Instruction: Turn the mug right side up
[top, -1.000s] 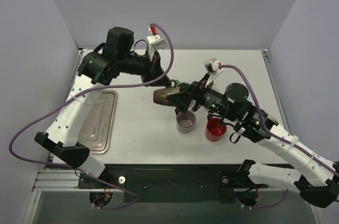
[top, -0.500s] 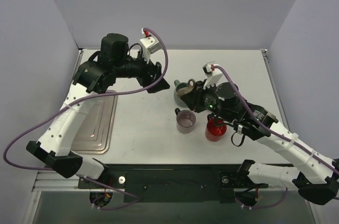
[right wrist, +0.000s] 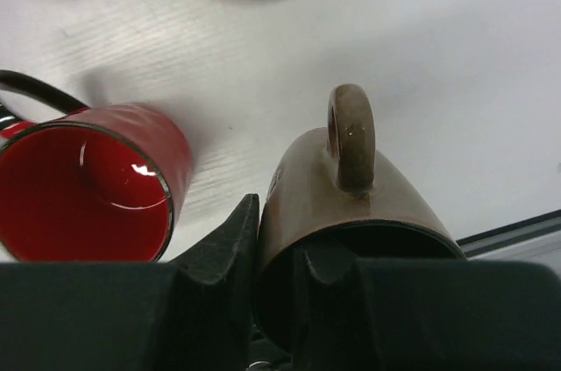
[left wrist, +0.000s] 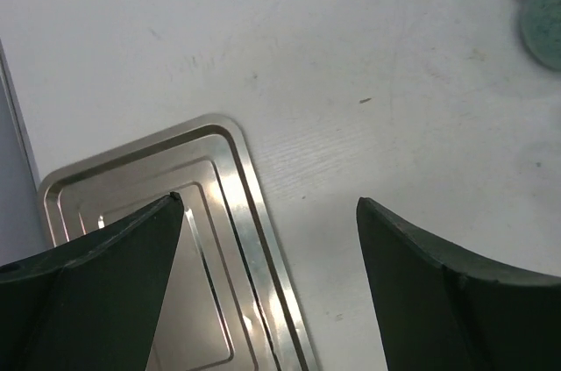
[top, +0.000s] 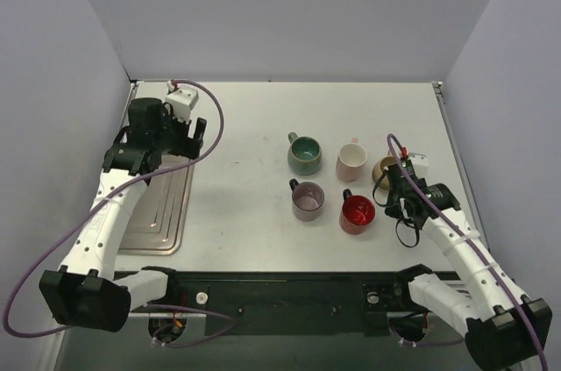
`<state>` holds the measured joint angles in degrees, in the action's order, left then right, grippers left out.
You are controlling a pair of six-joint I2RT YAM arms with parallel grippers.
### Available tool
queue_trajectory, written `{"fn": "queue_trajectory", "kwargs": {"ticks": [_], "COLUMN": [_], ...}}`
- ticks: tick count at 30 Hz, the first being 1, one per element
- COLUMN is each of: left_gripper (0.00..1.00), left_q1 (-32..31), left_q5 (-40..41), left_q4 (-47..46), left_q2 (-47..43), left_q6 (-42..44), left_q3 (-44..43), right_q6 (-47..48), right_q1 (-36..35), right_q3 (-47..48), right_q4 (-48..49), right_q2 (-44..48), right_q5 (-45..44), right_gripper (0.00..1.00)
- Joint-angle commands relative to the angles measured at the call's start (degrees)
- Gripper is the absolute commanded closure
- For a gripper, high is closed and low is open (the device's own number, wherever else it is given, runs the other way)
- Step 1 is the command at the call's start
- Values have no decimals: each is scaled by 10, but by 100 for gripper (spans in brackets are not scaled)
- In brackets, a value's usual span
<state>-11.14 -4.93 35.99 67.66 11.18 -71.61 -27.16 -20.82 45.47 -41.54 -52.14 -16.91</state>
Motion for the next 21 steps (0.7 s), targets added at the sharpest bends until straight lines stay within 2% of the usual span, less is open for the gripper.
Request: {"fn": "queue_trajectory", "kwargs": {"ticks": [1,4,9,11,12,14,18,20,21], "left_gripper": [9,9,8,8,8,8,8,7,7], "left_q1": [72,104,130,133,133,133,133,133,133], "left_q5": [-38,-51,-57,-68,-75,-86,-97,-91,-66], "left_q4": [-119,-160,-175,-180,-181,-181,-212,-265,-327], "left_q2": [-7,-8,-6,-9,-9,-7,-8,-18,-27], "left_q6": [-8,-5,-4,-2,0,2,-7,-37,-75], "left_q3": [77,134,169,176,181,184,206,239,275], "right_q6": [11,17,25,28,27,29,42,54,59], "right_q1": [80,144,171,173,173,171,158,149,140], "right_q3": [-47,-93,-100,-96,-96,-90,-35,0,15], "right_q4": [93,159,182,179,176,164,98,74,73], "right_q2": [-44,-84,-147,-151,-148,-137,-74,-42,-30], "right_q5": [92,182,172,172,172,180,149,102,70], "right_gripper": [100,100,100,90,71,53,31,25,24]}}
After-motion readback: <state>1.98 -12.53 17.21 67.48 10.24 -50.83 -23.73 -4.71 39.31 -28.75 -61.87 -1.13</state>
